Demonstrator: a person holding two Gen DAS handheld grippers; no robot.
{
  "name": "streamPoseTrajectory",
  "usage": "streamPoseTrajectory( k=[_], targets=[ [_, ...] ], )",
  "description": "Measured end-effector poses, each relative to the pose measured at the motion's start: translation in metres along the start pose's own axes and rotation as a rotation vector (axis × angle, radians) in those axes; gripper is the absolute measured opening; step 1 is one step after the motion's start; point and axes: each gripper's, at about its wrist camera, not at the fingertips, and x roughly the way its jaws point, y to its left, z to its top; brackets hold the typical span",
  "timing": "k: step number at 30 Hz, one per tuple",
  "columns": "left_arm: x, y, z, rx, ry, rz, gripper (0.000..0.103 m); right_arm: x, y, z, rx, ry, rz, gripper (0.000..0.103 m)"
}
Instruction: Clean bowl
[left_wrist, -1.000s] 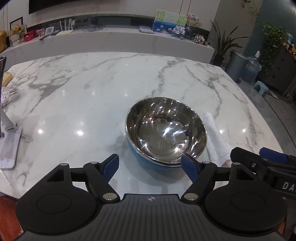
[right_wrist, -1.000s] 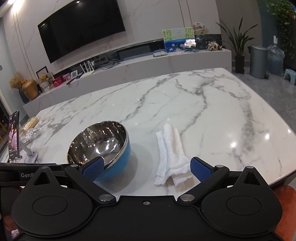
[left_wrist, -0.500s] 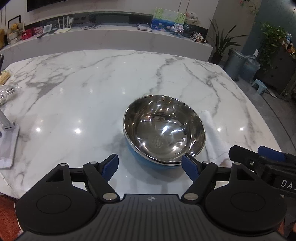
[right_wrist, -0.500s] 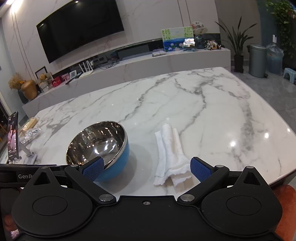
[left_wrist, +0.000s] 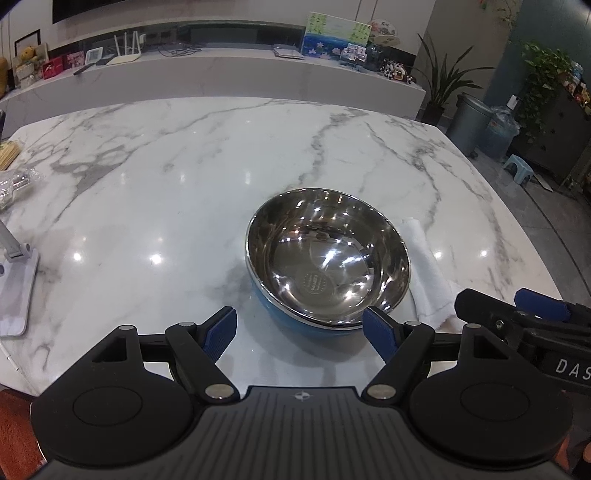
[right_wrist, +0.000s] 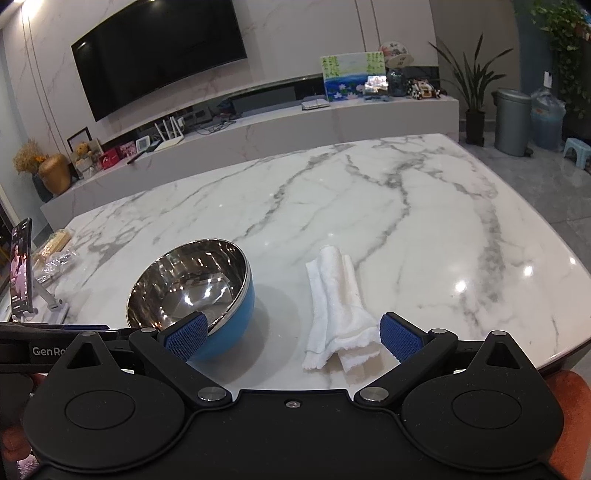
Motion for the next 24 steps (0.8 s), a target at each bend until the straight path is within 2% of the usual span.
streamPoseTrajectory(
  k=[10,24],
  targets=[
    [0.003,0.004,0.002,-0.006,0.009,-0.009,0.074,0.008,-0.005,0.002,0.007,0.012,0.001,0.100],
    [0.004,0.006,0.002,-0.003,0.017,0.019,0.074,0.008,-0.001,-0.002,0.007,0.029,0.006,0.100]
  ],
)
